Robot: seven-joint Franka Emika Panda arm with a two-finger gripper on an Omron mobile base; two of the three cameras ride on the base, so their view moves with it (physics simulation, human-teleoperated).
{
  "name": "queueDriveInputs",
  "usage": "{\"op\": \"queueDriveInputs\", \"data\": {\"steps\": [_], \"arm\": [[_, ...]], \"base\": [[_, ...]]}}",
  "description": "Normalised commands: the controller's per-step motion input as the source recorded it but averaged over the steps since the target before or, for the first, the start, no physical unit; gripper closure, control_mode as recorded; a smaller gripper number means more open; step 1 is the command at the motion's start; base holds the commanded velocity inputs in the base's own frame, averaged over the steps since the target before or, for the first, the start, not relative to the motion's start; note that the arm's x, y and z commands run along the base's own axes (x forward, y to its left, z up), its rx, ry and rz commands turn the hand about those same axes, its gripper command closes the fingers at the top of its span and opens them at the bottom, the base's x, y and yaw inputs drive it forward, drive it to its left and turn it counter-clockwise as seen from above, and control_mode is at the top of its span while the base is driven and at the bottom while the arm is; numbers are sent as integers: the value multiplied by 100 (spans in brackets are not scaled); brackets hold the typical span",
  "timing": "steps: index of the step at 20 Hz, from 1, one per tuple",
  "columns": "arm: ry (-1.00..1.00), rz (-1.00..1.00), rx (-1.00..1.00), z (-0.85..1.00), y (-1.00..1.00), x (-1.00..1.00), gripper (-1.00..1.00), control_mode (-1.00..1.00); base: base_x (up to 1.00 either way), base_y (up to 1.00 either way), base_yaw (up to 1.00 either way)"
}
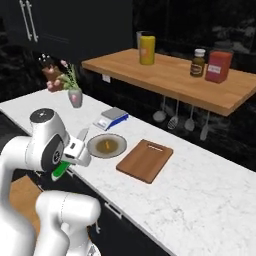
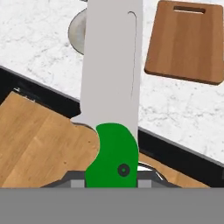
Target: Pick up the knife from the drawer and place it on the cutting board. Then place the meat from the plate to the cutting board.
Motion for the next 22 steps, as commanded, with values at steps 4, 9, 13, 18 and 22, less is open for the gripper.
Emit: {"op": "queueDriveInputs", "data": {"steps": [4, 9, 13, 18, 22], "arm": [[0, 0, 0, 0, 0, 0, 100, 100], [0, 0, 0, 0, 0, 0, 100, 100], [0, 0, 0, 0, 0, 0, 100, 100], [0, 0, 0, 0, 0, 0, 100, 100], [0, 0, 0, 0, 0, 0, 100, 100]], "base": [[36, -2, -54], [17, -39, -49], [8, -35, -32], [50, -8, -19], [70, -14, -1]]}}
